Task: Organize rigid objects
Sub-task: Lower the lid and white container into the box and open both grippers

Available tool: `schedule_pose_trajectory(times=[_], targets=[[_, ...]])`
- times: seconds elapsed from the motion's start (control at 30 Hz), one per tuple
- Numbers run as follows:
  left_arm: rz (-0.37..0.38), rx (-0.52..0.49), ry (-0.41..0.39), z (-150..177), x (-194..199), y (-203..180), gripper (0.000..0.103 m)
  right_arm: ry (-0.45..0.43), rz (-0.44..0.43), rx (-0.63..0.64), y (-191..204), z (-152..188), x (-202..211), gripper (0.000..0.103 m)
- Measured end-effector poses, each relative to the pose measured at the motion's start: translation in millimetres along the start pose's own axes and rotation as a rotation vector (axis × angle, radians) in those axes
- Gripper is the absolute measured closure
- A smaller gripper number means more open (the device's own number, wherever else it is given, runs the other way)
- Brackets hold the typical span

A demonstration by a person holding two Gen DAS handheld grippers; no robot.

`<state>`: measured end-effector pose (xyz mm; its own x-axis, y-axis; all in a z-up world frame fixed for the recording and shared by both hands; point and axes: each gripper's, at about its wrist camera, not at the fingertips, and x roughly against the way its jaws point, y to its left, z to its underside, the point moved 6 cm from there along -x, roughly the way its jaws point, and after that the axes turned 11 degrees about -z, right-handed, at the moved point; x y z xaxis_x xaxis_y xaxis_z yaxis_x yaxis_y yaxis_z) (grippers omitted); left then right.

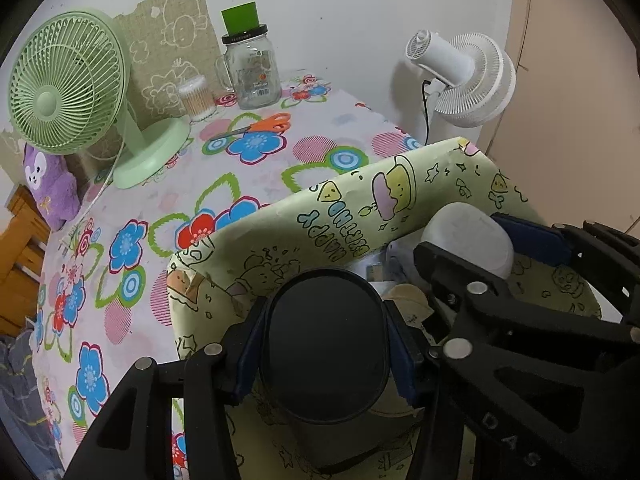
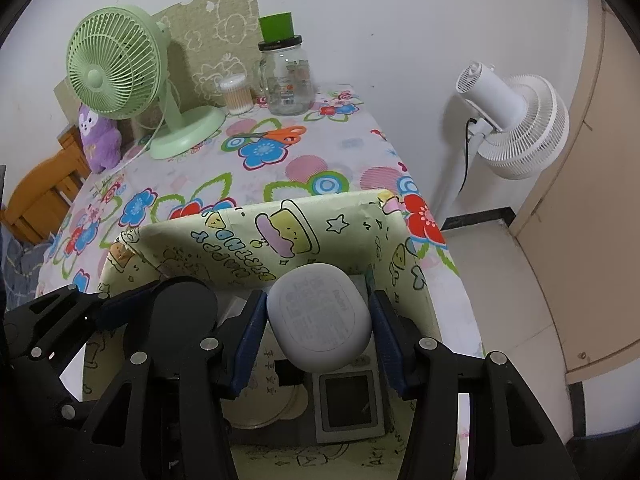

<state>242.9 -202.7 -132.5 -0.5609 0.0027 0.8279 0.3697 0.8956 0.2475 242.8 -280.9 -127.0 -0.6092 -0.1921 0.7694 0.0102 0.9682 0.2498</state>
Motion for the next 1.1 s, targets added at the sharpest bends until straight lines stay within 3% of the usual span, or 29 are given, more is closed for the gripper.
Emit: schedule_pose_trajectory(times=[0.1, 0.17, 0.37, 0.5, 0.7, 1.1], targets=[[-0.002, -0.011, 0.004, 0, 0, -2, 0.042, 0.002, 0.004, 0.005, 1, -1, -2, 0.047], [0.011, -0.017, 0.006, -1, -1, -3, 0.034, 0.001, 0.008, 0.006, 2, -1, -4, 0.046], [0.052, -0.016, 0.004, -2, 1, -4, 0.025, -0.015, 0.005, 0.002, 3, -5, -5, 0.036], [0.021, -0.017, -0.015, -1, 7, -4, 0.017, -0.014, -0.001, -0.011, 4, -2, -2, 0.034], [0.016, -0.013, -0.050, 5, 24, 0, 0.016, -0.037, 0.000, -0.007, 10, 3, 13, 0.024], [0.001, 0.001, -0.140, 25, 64, 11, 0.014, -0.101, -0.003, 0.011, 30, 18, 50, 0.017]])
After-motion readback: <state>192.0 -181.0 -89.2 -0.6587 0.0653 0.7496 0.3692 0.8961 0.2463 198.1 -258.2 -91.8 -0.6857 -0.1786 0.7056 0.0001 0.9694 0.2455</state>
